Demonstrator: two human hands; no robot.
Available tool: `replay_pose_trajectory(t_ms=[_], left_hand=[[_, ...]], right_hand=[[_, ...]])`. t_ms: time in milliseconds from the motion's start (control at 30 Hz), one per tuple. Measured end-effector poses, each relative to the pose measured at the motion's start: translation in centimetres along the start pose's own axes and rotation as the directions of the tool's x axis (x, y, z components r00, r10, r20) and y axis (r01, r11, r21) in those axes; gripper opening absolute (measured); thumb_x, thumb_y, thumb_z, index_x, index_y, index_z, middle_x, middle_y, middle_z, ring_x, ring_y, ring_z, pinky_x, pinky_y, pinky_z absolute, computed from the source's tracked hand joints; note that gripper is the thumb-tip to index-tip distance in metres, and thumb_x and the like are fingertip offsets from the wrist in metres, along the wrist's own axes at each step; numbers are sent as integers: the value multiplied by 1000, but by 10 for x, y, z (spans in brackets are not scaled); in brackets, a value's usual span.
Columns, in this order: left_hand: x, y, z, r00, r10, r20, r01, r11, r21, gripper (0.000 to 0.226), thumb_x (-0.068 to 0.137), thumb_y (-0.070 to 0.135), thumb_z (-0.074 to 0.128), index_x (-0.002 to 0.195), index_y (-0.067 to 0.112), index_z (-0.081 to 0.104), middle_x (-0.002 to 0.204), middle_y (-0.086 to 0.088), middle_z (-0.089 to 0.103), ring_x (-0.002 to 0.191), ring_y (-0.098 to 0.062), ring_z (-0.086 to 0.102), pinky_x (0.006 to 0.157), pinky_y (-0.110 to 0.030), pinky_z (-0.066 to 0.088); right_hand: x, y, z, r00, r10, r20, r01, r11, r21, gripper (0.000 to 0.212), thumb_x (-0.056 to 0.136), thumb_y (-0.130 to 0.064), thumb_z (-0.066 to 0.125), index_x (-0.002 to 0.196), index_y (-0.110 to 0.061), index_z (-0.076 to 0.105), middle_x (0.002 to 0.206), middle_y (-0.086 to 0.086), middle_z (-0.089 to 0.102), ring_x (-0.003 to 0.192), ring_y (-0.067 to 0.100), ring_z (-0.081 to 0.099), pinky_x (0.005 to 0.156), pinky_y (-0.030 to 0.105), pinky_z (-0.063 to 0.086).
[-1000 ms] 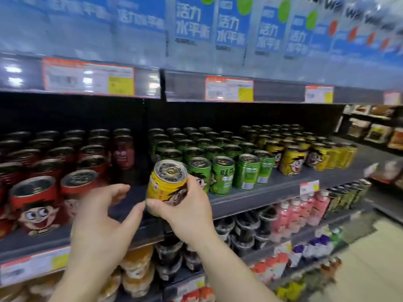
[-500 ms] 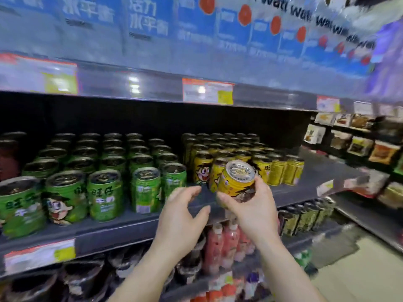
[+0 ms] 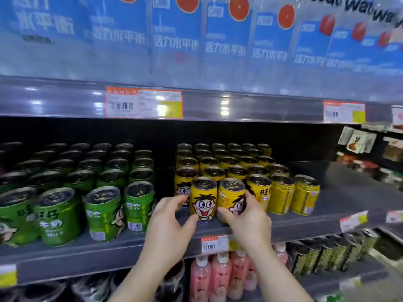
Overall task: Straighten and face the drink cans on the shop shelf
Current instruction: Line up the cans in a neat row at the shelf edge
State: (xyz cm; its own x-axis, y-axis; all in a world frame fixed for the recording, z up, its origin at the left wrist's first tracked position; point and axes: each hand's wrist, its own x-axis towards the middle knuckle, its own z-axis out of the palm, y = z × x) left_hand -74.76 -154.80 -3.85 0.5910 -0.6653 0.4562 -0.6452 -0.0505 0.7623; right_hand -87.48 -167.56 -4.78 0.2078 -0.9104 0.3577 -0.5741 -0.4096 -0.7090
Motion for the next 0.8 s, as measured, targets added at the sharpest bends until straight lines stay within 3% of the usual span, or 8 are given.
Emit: replay_pose_trajectory(t_ms=[133, 233, 333, 433, 567, 667, 800], left_hand=[[11, -4, 6, 998, -59, 34, 59, 998, 17, 58, 78, 28, 75, 131, 18, 53, 115, 8, 51, 102, -5, 50, 91, -21, 39], [19, -10, 9, 993, -106, 55, 105, 994, 22, 76, 72, 37, 79, 137, 14, 46, 125, 0, 51, 112, -13, 51, 99, -28, 43], [26, -9, 12, 988, -135, 73, 132, 990, 42, 103, 65, 45, 81, 146, 11, 28, 141, -7, 41, 128, -22, 44, 107, -36, 38], [39, -13, 15, 976, -170, 137, 165, 985, 51, 119, 61, 49, 83, 150, 13, 13, 148, -9, 37, 135, -24, 38, 110, -40, 36], [56, -23, 21, 930, -207, 303, 234, 971, -56, 107, 47, 52, 87, 134, 26, 31, 128, 3, 56, 118, -17, 54, 102, -40, 45], [58, -28, 24, 938, -176, 300, 191, 981, -21, 105, 36, 58, 84, 125, 34, 35, 124, 6, 57, 114, -15, 56, 100, -43, 47], [56, -29, 25, 938, -135, 321, 143, 990, -2, 110, 36, 61, 82, 131, 40, 31, 127, 8, 54, 117, -13, 53, 101, -41, 46]], right_hand=[[-4, 5, -3, 999, -46, -11, 46, 999, -24, 52, 69, -57, 69, 115, -40, 50, 92, -18, 66, 94, 11, 60, 82, 34, 36], [-9, 10, -6, 998, -49, -36, 48, 998, -47, 59, 70, -58, 69, 122, -40, 49, 104, -20, 65, 98, 10, 59, 84, 33, 32], [-9, 7, -10, 998, -12, -55, 5, 993, -119, 65, 75, -57, 67, 132, -32, 48, 116, -12, 64, 114, 17, 52, 92, 37, 27], [-7, 3, -11, 999, 8, -32, -13, 990, -142, 63, 76, -58, 65, 129, -29, 51, 112, -8, 65, 114, 21, 49, 94, 37, 26], [-5, 7, -14, 1000, 26, 5, -25, 986, -163, 72, 75, -63, 62, 136, -29, 45, 120, -11, 63, 118, 19, 48, 97, 39, 27], [-3, 9, -17, 1000, 9, 16, -6, 986, -164, 70, 76, -63, 62, 135, -28, 47, 121, -12, 63, 117, 18, 51, 94, 37, 27], [-2, 13, -17, 999, -30, 16, 32, 991, -132, 69, 76, -62, 62, 134, -28, 48, 120, -13, 63, 116, 16, 52, 96, 38, 27]])
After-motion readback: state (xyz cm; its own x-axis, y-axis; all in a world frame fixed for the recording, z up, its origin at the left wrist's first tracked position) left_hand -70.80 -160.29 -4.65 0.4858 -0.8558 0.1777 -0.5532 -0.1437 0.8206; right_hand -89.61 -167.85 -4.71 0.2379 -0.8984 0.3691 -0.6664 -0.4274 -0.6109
